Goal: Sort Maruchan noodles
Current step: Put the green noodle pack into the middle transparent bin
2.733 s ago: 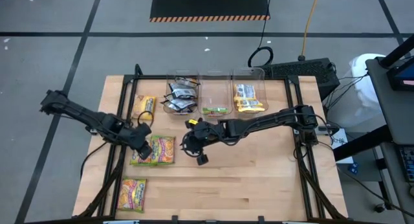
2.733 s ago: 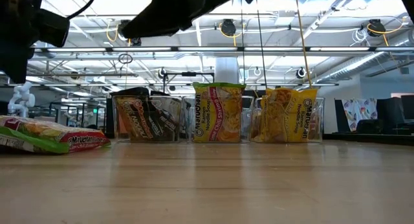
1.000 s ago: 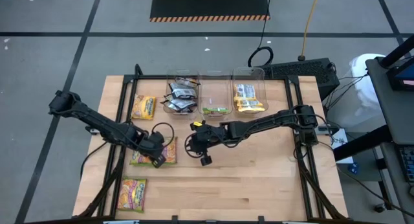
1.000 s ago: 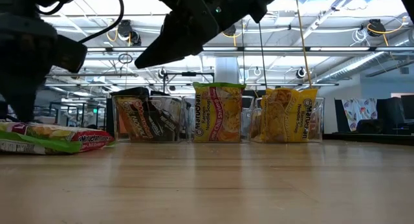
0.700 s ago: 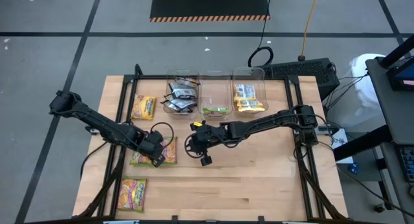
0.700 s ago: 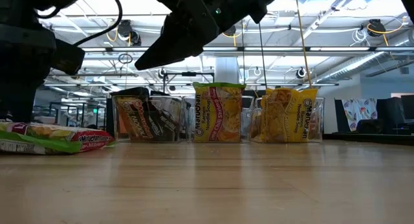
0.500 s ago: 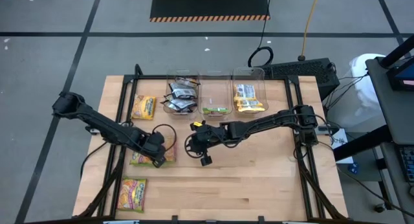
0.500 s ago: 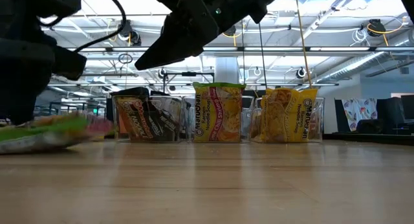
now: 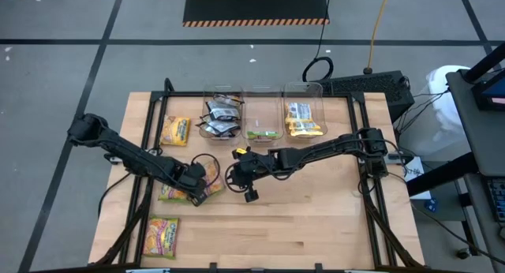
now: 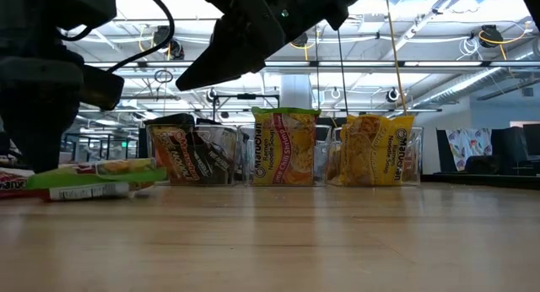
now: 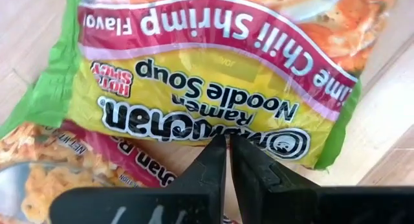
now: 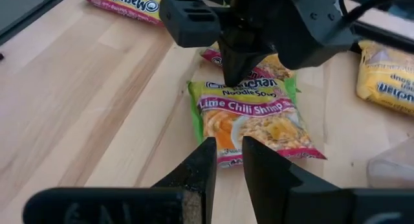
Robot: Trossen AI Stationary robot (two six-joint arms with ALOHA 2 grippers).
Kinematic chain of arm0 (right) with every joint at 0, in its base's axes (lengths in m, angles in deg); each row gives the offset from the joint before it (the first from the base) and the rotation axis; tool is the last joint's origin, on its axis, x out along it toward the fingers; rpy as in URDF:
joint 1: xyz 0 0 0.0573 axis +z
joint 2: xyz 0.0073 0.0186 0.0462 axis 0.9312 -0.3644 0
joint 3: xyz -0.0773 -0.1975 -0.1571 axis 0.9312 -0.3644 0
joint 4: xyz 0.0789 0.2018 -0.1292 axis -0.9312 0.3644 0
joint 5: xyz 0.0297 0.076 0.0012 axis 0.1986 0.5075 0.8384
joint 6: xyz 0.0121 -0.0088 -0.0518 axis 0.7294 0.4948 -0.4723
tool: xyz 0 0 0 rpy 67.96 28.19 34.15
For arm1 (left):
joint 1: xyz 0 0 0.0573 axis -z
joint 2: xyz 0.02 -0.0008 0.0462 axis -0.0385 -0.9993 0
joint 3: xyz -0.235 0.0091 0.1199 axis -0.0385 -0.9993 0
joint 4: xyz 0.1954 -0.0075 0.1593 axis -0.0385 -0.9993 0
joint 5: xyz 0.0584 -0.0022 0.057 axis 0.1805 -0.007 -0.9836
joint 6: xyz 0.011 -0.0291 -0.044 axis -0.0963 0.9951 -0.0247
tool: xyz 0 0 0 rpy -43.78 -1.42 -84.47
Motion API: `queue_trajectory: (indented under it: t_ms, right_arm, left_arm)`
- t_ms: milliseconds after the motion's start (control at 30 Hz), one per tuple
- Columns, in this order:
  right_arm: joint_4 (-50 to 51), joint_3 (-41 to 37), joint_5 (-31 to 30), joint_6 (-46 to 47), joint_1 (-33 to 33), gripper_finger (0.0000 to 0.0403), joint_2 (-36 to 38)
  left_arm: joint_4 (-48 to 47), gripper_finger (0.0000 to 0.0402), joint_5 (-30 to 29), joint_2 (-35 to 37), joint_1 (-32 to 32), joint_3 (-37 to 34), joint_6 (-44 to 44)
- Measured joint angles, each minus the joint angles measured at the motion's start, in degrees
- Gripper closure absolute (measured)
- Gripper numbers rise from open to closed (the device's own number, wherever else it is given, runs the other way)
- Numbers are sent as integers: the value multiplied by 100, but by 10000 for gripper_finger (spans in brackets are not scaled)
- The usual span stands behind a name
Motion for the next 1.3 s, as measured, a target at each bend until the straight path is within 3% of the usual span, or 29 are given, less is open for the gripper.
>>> queue_trajectory:
  t_ms: [200,567,900,1300]
  right_arm:
    - [7,0,-13,563,-20,335,0]
    - [-97,-321,-17,408,-22,336,-48]
    - [-1254,-1011,-2,674,-15,399,-55]
    - [-2248,-1620,2,1703,-9,338,-161]
  left_arm:
    - [53,373,27,87,11,231,-260]
    - [-305,373,-374,600,276,874,-812]
    - [-1057,373,-651,1258,652,896,-510]
    - [-1156,373,-1235,2202,998,896,-377]
